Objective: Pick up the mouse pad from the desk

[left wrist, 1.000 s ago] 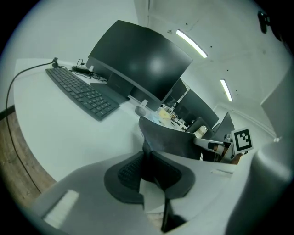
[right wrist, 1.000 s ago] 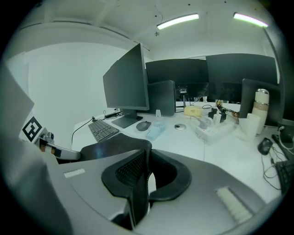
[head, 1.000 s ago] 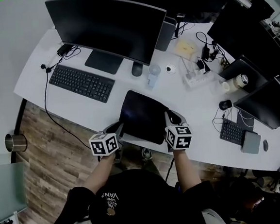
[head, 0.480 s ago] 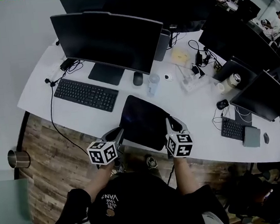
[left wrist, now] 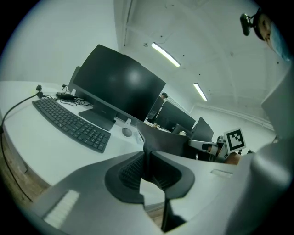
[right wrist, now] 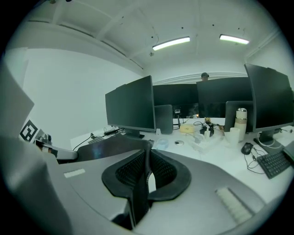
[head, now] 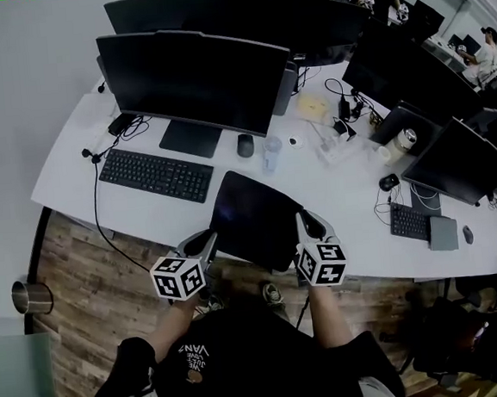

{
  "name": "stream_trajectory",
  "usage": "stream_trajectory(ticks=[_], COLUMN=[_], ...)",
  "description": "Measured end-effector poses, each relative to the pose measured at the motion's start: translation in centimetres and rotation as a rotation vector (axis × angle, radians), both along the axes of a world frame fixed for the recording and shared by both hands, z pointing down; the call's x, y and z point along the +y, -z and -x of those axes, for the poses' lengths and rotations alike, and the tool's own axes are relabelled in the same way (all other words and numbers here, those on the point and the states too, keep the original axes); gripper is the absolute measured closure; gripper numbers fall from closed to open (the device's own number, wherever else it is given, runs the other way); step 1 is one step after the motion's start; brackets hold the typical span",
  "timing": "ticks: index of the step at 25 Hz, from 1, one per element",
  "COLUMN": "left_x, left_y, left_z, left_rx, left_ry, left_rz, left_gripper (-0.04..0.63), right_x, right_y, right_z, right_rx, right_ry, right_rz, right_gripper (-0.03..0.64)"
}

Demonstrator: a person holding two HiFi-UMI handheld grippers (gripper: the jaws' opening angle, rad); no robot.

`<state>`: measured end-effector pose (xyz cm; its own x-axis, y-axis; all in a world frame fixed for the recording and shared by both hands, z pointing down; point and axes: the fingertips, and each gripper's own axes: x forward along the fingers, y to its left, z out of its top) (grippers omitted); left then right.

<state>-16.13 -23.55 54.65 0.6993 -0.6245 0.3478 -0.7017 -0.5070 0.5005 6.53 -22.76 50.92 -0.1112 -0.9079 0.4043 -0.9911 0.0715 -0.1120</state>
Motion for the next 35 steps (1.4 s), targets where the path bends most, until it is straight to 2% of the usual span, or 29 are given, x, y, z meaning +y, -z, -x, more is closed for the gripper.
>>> stream_trajectory(ticks=[16,26,35], left_x=[1.1,1.8,2.2], left_y=[1.8,2.0,1.9], left_z=[4.0,5.6,5.5], left_rx=[0.01,0.01,0.009], left_ry=[-0.023,-0.013,-0.018], left_rz=[-0.085,-0.099,-0.098], left_gripper=[0.551,0.551,0.551], right_x=[1.7,1.9,2.2], right_y=[2.0,1.8,1.7], right_z=[3.7,5.1,4.9], right_rx=[0.003,0.013,0.013], right_ry=[-0.022,-0.015,-0.023], right_rz=[-0.069,-0.072,-0.068], right_gripper=[0.574,0.578,0.578])
